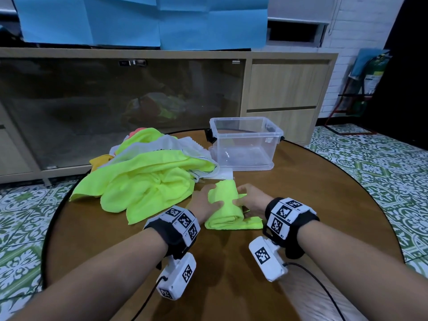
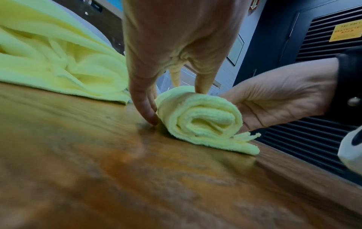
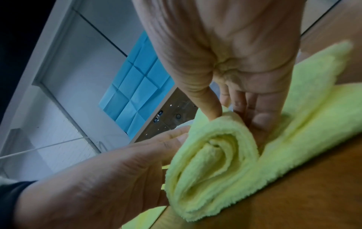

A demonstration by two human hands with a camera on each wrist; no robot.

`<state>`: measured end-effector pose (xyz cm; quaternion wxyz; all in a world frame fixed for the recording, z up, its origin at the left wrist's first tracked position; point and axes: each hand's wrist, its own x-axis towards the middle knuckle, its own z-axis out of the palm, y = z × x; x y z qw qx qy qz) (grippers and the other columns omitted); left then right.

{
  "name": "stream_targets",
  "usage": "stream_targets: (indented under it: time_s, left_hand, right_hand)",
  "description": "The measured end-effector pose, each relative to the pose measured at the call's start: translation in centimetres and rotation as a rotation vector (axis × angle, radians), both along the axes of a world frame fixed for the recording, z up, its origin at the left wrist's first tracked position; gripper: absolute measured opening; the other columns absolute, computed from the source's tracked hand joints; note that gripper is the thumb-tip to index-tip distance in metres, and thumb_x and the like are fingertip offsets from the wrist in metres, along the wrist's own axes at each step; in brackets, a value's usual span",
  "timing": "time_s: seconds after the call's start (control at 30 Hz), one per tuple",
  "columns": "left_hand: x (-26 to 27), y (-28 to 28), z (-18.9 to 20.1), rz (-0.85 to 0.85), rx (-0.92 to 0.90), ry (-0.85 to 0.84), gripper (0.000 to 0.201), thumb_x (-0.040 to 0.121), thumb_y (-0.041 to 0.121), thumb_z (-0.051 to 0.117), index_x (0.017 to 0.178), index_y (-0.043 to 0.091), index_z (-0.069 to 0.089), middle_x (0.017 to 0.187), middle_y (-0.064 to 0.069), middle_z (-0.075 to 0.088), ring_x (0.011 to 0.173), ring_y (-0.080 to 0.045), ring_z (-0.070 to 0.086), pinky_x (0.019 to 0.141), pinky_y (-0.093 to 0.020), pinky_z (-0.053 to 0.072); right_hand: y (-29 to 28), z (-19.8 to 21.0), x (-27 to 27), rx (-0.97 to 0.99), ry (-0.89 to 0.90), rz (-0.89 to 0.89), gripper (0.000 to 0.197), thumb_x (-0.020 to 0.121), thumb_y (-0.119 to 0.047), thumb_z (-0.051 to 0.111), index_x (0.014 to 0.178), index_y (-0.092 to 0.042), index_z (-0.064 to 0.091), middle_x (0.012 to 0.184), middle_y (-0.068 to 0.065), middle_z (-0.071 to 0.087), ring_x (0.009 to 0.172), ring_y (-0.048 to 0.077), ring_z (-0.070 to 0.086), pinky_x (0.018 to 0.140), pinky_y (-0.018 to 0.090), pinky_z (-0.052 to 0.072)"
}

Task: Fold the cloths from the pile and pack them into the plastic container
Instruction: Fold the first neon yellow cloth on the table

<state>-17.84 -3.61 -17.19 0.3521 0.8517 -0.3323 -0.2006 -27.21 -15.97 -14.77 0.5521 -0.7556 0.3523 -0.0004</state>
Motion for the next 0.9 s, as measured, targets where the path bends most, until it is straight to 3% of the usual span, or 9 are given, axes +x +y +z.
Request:
stream_targets:
  time_s: [0.1, 0.23, 0.33, 0.43, 0.5, 0.63, 0.77, 0.83, 0.9]
  left_hand:
    - [-0.4, -0.2, -0.1, -0.059, 0.11, -0.072, 0.065, 0.094, 0.036, 0.051, 0.149, 0.021, 0.019, 0.145, -0.016, 0.035, 0.129, -0.028, 0.042, 0.1, -0.031, 0.037]
    - [-1.2, -0.4, 0.5, -0.131, 0.197, -0.297, 0.059, 0.1, 0.032, 0.038, 0.151, 0.022, 0.009, 0.158, -0.007, 0.002, 0.144, -0.024, 0.013, 0.114, -0.034, 0.026]
    - [-1.7, -1.2, 0.8, -0.28, 0.308, -0.51, 0.055, 0.101, 0.027, 0.03, 0.151, 0.024, 0.008, 0.159, -0.002, -0.001, 0.146, -0.025, 0.001, 0.116, -0.041, 0.022]
    - [-2.3, -2.4, 0.9, -0.333, 0.386, -0.468, 0.054, 0.102, 0.031, 0.026, 0.151, 0.024, 0.007, 0.159, -0.002, -0.004, 0.146, -0.027, -0.002, 0.116, -0.044, 0.02]
    - [-2.6, -2.9, 0.8, -0.339, 0.431, -0.442, 0.057, 0.101, 0.04, 0.026, 0.152, 0.023, 0.005, 0.159, -0.003, -0.007, 0.146, -0.028, -0.004, 0.116, -0.046, 0.018]
    - [-2.8, -3.4, 0.8, -0.354, 0.539, -0.463, 0.06, 0.1, 0.046, 0.02, 0.151, 0.023, -0.003, 0.158, -0.005, -0.012, 0.145, -0.029, -0.009, 0.117, -0.048, 0.015]
    - [-2.9, -4.1, 1.2, -0.345, 0.601, -0.411, 0.06, 0.101, 0.046, 0.019, 0.152, 0.023, -0.002, 0.158, -0.006, -0.011, 0.145, -0.03, -0.01, 0.116, -0.051, 0.012]
    - [-3.1, -4.7, 1.7, -0.334, 0.641, -0.389, 0.059, 0.101, 0.046, 0.02, 0.152, 0.023, 0.0, 0.158, -0.006, -0.009, 0.145, -0.031, -0.009, 0.116, -0.053, 0.012]
    - [-3.4, -5.1, 2.2, -0.322, 0.665, -0.373, 0.059, 0.101, 0.044, 0.022, 0.152, 0.022, 0.0, 0.158, -0.007, -0.008, 0.145, -0.033, -0.008, 0.115, -0.053, 0.011]
  right_hand:
    - [-0.1, -0.2, -0.1, 0.003, 0.001, 0.014, 0.046, 0.093, -0.004, 0.054, 0.135, -0.009, 0.038, 0.097, 0.008, 0.055, 0.073, 0.017, 0.054, 0.057, 0.028, 0.048]
    - [-0.3, 0.3, -0.2, -0.067, 0.03, 0.084, 0.038, 0.095, -0.013, 0.052, 0.132, -0.009, 0.046, 0.098, 0.008, 0.055, 0.067, 0.015, 0.053, 0.049, 0.023, 0.05]
    - [-1.5, 0.9, -0.7, -0.255, 0.054, 0.034, 0.029, 0.098, -0.017, 0.045, 0.122, -0.004, 0.057, 0.092, 0.004, 0.057, 0.071, 0.019, 0.054, 0.058, 0.024, 0.046]
    - [-3.3, 0.9, -1.6, -0.457, 0.186, -0.063, 0.021, 0.095, -0.014, 0.049, 0.099, 0.002, 0.061, 0.099, 0.015, 0.06, 0.084, 0.026, 0.054, 0.066, 0.029, 0.043]
    - [-4.1, 0.4, -1.7, -0.377, 0.25, -0.113, 0.017, 0.093, -0.015, 0.053, 0.082, -0.002, 0.052, 0.088, 0.013, 0.056, 0.075, 0.026, 0.054, 0.058, 0.031, 0.047]
    - [-3.8, -0.1, -1.2, -0.018, 0.234, -0.154, 0.019, 0.09, -0.014, 0.061, 0.09, -0.001, 0.046, 0.082, 0.013, 0.052, 0.072, 0.026, 0.056, 0.052, 0.033, 0.051]
    - [-2.8, -0.7, -0.4, -0.135, 0.366, -0.095, 0.024, 0.092, -0.02, 0.058, 0.085, -0.007, 0.039, 0.07, 0.005, 0.039, 0.054, 0.017, 0.042, 0.041, 0.022, 0.04]
    - [-3.0, -1.0, -0.3, -0.161, 0.396, -0.068, 0.021, 0.091, -0.019, 0.057, 0.087, -0.006, 0.042, 0.072, 0.007, 0.043, 0.059, 0.019, 0.047, 0.05, 0.024, 0.048]
    - [-3.3, -1.2, -0.4, -0.158, 0.369, -0.064, 0.024, 0.088, -0.018, 0.06, 0.098, -0.005, 0.043, 0.083, 0.011, 0.051, 0.077, 0.027, 0.058, 0.073, 0.035, 0.056]
